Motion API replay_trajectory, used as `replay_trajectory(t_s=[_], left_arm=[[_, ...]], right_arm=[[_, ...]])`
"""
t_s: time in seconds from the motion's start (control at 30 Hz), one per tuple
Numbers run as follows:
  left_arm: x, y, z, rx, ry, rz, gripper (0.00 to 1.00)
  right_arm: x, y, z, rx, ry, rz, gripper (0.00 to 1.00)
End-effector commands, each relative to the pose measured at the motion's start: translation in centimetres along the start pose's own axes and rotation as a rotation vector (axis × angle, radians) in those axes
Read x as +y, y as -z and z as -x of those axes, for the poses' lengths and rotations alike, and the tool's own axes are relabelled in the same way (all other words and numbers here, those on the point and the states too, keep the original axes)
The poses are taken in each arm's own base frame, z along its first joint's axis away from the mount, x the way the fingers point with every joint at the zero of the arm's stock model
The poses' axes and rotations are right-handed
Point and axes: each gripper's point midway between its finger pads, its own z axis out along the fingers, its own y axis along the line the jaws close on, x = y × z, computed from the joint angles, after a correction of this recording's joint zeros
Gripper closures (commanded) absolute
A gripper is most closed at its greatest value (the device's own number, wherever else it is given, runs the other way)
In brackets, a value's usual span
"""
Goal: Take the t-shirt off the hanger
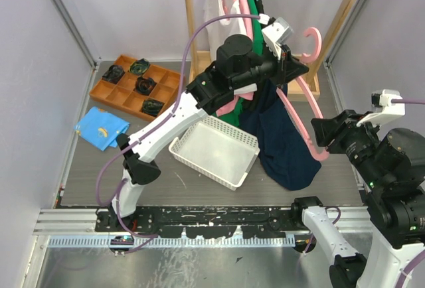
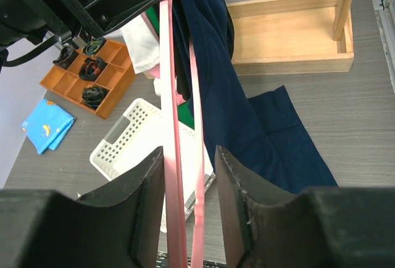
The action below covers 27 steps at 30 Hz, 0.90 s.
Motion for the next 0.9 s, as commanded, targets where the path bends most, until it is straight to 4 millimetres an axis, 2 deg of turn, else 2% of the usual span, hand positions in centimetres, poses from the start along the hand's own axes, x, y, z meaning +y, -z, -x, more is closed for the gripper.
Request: replay_trajectory(t_s=[0.0,0.23,0.4,0.47,0.53,0.63,0.77,0.87], left_arm=[[-2.4,2.3,5.1,-0.100,-0.001,-0.057,1.00],[-2.5,2.1,4.7,-0.089,0.013,-0.066,1.00],[-2.3,1.8,4.0,-0.068,0.021,-0.060,0.99],[-2.2,1.7,3.8,-0.061,0.030,-0.053,0.89],[-1.9,1.5,3.5,-0.055,0.036,-0.042,0.78],[-1.7,1.6,3.5,-0.054,0.039,-0.027,0.56],[-1.4,1.7,3.8,-0.060,0.038,-0.006,0.39],[-1.3,2.0,4.2,-0.069,0.032,0.003,0.34]], right_arm=[[0.5,-1.1,1.5,-0.046,0.025,0.027,0.61],[0.5,-0.9,2.0,-0.065,0.029,0.026,0.75],[0.7,-0.6,2.2,-0.082,0.031,0.034,0.94],[0.7,-0.4,2.3,-0.090,0.029,0.035,0.99],[0.7,-0.3,2.4,-0.099,0.025,0.032,1.00],[0.5,-0.1,2.6,-0.114,0.016,0.017,0.99],[0.0,0.3,2.8,-0.141,0.004,-0.009,0.99],[-0.2,0.7,3.1,-0.168,0.002,-0.021,0.99]])
